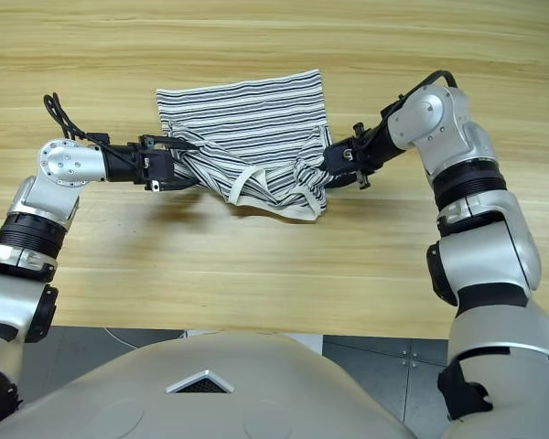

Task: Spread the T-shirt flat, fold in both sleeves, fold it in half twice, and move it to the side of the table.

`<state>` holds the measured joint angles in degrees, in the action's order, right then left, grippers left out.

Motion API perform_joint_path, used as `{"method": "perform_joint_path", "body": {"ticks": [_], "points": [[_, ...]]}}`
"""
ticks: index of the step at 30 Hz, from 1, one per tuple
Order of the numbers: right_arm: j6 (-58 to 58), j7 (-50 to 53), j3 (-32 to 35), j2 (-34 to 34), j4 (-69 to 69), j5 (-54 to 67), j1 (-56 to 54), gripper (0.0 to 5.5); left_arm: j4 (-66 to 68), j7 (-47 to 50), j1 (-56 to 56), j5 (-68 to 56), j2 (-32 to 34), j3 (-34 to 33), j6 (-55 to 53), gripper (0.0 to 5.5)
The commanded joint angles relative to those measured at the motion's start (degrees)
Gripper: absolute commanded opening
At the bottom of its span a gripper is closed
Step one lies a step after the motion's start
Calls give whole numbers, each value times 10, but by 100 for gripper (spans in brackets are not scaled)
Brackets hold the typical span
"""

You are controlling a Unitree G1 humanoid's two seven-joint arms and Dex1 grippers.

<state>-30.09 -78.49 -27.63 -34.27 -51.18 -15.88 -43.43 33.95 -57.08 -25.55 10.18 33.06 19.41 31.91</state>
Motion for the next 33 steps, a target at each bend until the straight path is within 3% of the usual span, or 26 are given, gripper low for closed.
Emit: {"method": "perform_joint_path", "body": {"ticks": [1, 9, 14, 30, 33], "points": [[4, -21, 14, 5, 6, 21, -11, 102, 5, 9, -6, 7, 0, 2, 5, 290], [28, -45, 22, 3, 13, 32, -8, 96, 7, 14, -6, 12, 1, 3, 7, 290], [36, -62, 20, -1, 16, 30, -2, 168, 11, 18, -9, 13, 1, 5, 10, 290], [76, -97, 36, -5, 48, 65, 10, 168, 23, 30, -14, 23, -2, 8, 19, 290], [67, -83, 32, -5, 40, 53, 10, 107, 25, 32, -14, 25, -3, 8, 21, 290]]}}
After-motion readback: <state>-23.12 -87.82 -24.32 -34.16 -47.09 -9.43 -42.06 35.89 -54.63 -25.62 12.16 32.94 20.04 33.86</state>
